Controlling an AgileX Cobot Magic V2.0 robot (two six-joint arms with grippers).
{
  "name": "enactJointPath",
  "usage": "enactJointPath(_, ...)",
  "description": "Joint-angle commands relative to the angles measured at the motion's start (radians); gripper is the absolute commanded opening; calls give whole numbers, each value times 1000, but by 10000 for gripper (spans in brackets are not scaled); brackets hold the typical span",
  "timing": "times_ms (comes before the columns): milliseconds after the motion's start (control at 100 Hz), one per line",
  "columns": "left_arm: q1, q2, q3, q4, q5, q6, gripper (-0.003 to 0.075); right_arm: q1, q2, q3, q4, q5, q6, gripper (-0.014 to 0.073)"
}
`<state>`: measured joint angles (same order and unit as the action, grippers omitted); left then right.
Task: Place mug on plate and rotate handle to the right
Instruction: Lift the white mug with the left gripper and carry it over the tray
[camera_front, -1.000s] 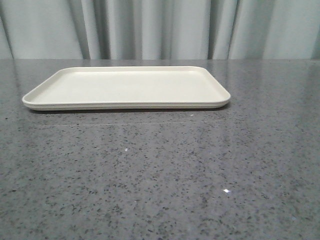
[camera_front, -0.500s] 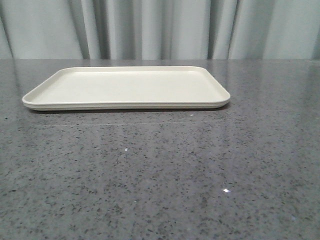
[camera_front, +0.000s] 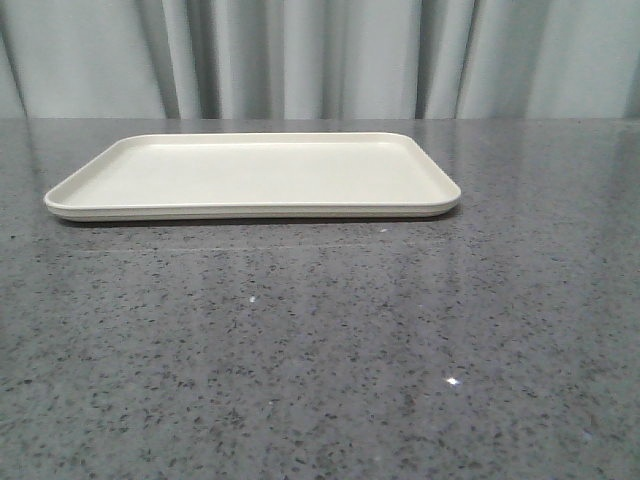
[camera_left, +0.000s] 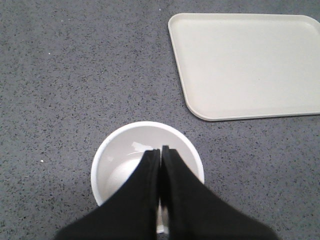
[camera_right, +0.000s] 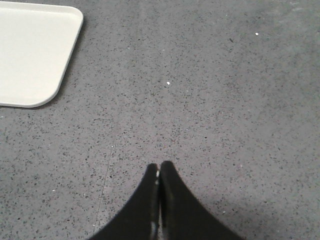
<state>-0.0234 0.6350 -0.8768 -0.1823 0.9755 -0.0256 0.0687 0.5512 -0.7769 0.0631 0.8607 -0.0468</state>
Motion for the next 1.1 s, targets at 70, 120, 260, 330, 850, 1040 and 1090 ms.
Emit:
enactJointPath(70, -1, 9, -34, -21, -56, -2, -20, -6, 10, -33, 2, -69, 1, -67)
enactJointPath(120, -1, 9, -34, -21, -56, -2, -20, -6, 10, -33, 2, -69, 1, -67)
enactJointPath(260, -1, 9, -34, -21, -56, -2, -19, -6, 10, -33, 2, -73, 0, -64)
enactJointPath(330, -1, 9, -34, -21, -56, -2, -16, -6, 10, -33, 2, -74, 0, -53)
enactJointPath(850, -1, 9, -34, -19, -60, 26, 605, -6, 10, -33, 25, -105, 0, 550)
enactJointPath(1040, -1, 14, -34, 6, -60, 26, 599, -6, 10, -33, 25, -109, 0, 550)
enactJointPath(1090, -1, 21, -34, 25, -58, 26, 599, -6, 10, -33, 25, -109, 0, 550)
